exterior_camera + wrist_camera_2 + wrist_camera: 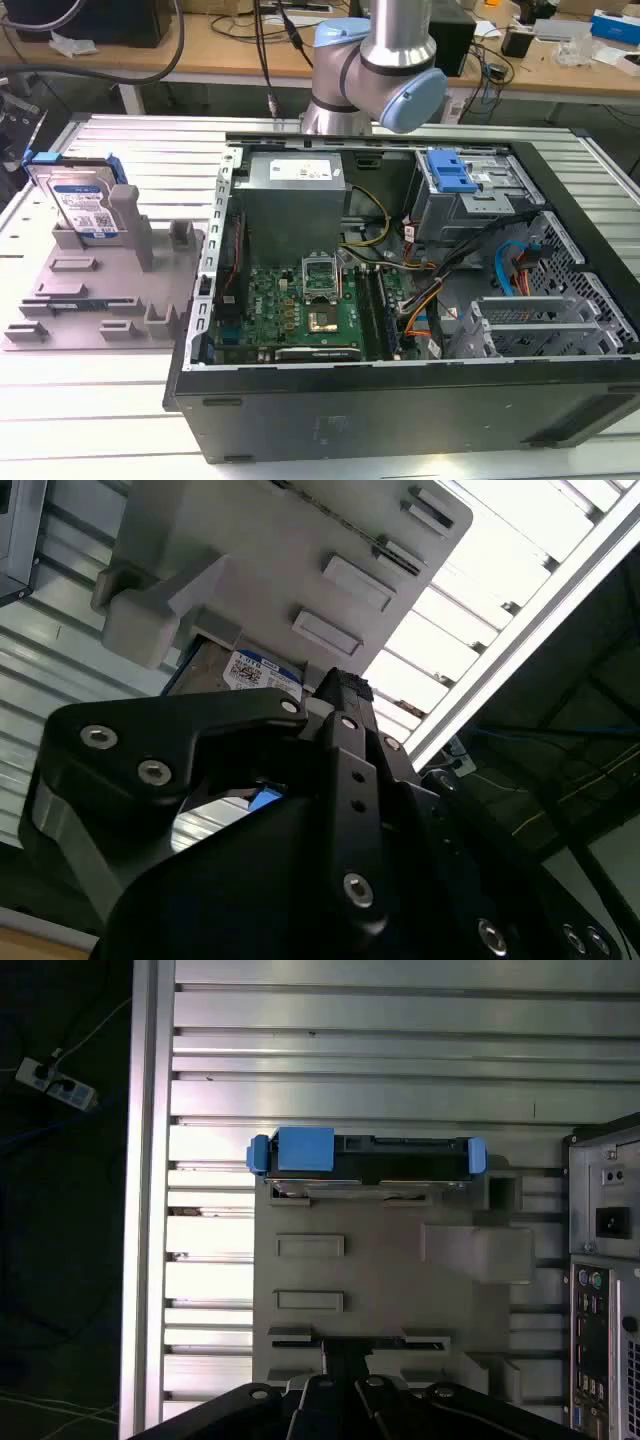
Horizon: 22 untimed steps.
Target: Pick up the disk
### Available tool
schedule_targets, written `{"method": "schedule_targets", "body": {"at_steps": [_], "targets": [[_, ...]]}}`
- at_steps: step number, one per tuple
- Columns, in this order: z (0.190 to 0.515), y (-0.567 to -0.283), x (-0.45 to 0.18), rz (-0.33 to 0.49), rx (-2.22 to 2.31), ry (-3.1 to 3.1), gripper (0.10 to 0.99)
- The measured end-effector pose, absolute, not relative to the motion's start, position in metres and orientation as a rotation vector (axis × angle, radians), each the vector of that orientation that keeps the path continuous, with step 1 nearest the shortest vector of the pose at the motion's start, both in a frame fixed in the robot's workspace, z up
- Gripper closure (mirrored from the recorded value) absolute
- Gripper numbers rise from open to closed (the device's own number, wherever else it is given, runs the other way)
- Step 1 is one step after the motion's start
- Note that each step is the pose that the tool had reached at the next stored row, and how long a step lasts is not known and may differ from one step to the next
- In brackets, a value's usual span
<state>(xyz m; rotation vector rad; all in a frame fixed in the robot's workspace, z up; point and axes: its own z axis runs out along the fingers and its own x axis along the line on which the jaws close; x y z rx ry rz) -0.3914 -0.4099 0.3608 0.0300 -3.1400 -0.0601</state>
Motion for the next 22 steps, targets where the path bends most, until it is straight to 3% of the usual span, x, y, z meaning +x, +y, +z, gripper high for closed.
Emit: {"method": "schedule_targets", "body": {"at_steps": [11, 22], "targets": [[0.3608, -0.4099, -0.3915, -0.06, 0.035, -3.14, 0.98], [0.3608, -0.4099, -0.3914, -0.059, 0.433, -3.105, 0.98]]}}
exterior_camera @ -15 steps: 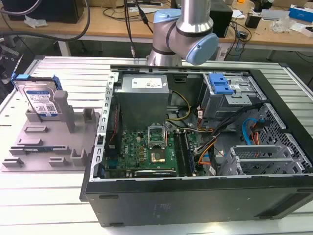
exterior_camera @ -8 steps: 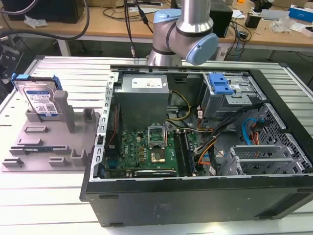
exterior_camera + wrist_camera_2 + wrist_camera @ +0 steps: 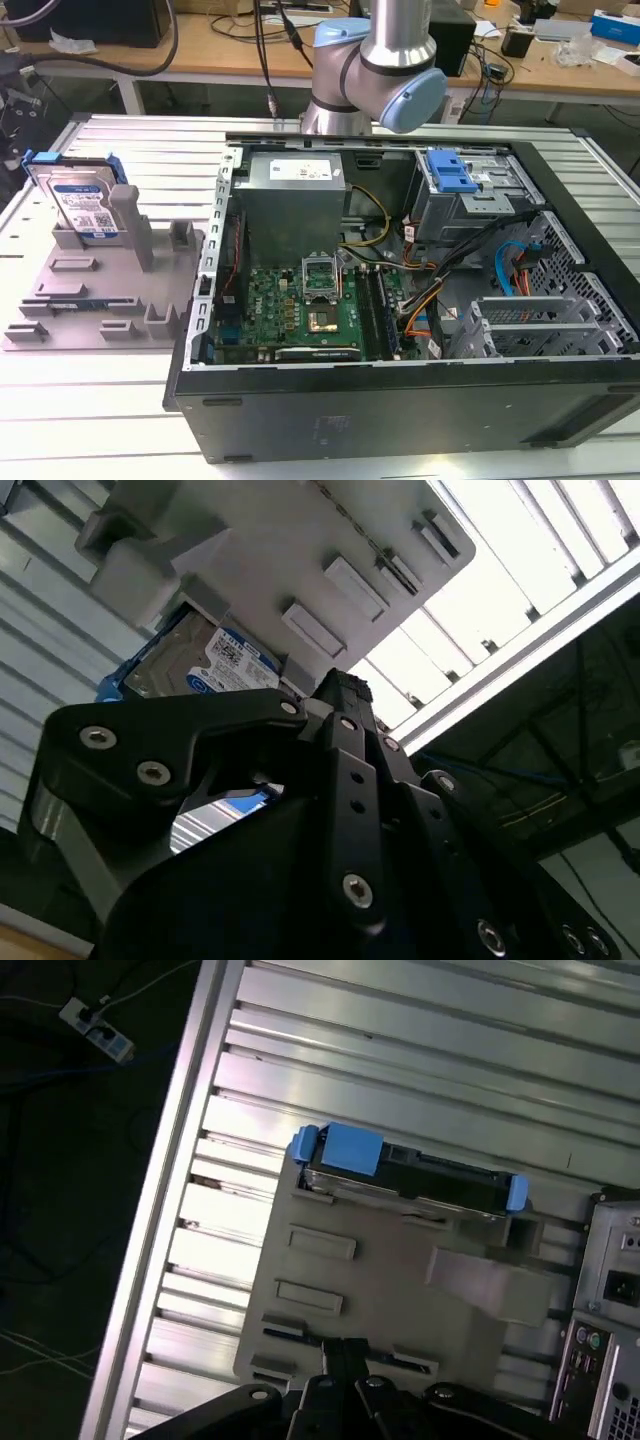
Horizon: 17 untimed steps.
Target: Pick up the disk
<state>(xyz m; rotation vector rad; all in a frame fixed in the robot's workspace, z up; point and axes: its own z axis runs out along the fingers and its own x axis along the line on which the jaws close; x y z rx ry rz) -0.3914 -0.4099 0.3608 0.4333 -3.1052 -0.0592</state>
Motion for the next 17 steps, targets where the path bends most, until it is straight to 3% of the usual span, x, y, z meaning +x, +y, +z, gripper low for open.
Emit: {"method": "schedule_targets", "body": {"at_steps": [3, 10, 17], "targets": [[0.3608, -0.4099, -0.3914, -0.059, 0.561, -3.083, 0.973], [0.3608, -0.4099, -0.3907, -0.058, 0.823, -3.02, 0.545], [0.3608, -0.4099, -0.3899, -0.056, 1.065, -2.941, 0.545]]}}
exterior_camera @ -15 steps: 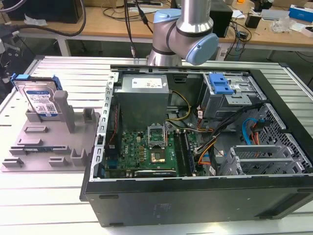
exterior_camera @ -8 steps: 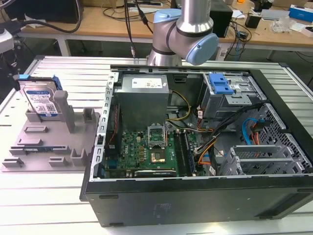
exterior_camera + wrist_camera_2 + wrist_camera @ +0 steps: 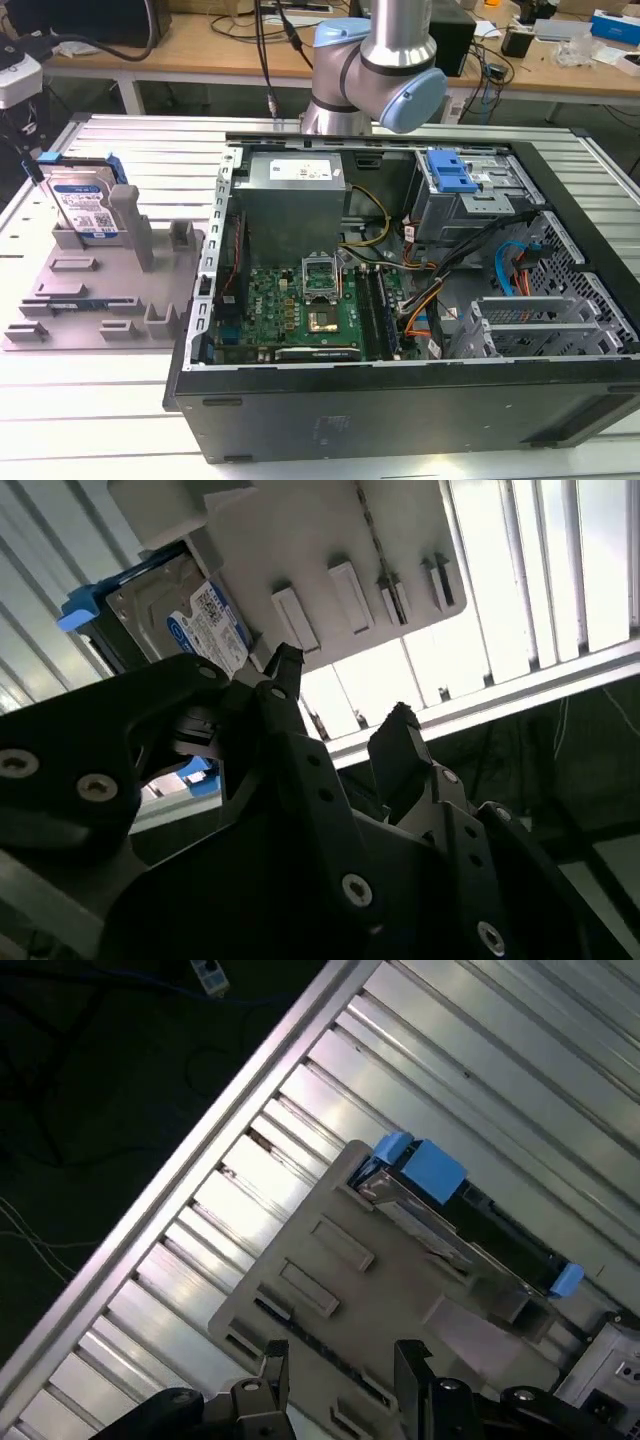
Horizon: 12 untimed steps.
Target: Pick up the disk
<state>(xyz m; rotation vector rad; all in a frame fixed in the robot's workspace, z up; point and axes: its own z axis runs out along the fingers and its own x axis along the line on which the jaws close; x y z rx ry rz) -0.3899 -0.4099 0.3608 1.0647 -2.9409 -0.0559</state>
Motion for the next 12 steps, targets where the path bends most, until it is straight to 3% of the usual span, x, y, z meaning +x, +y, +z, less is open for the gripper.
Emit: {"method": "schedule_targets", "body": {"at_steps": [12], "targets": [[0.3606, -0.4099, -0.3893, -0.051, 1.552, -2.709, 0.545]]}}
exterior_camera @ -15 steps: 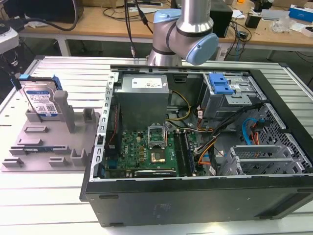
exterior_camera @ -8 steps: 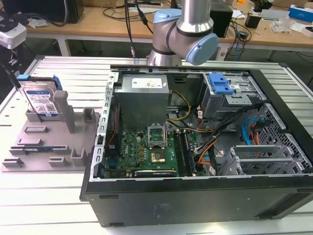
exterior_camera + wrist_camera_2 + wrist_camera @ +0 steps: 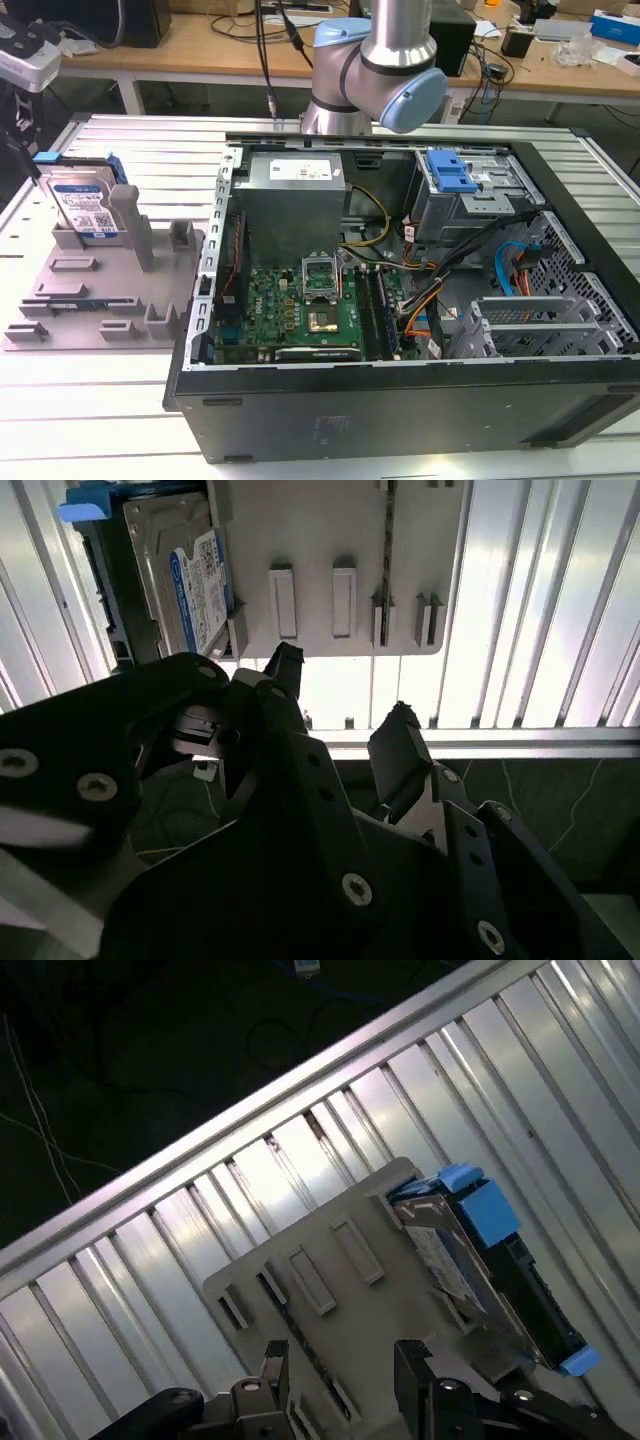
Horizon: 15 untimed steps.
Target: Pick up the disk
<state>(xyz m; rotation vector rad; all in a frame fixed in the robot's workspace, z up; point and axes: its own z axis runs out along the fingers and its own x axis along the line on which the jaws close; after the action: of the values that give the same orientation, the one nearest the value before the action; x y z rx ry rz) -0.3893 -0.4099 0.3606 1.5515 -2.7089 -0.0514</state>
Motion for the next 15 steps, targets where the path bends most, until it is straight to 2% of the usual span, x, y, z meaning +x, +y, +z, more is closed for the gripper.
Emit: {"method": "schedule_targets", "body": {"at_steps": [15], "targets": [[0.3602, -0.4099, -0.3881, -0.038, 1.968, -2.427, 0.545]]}}
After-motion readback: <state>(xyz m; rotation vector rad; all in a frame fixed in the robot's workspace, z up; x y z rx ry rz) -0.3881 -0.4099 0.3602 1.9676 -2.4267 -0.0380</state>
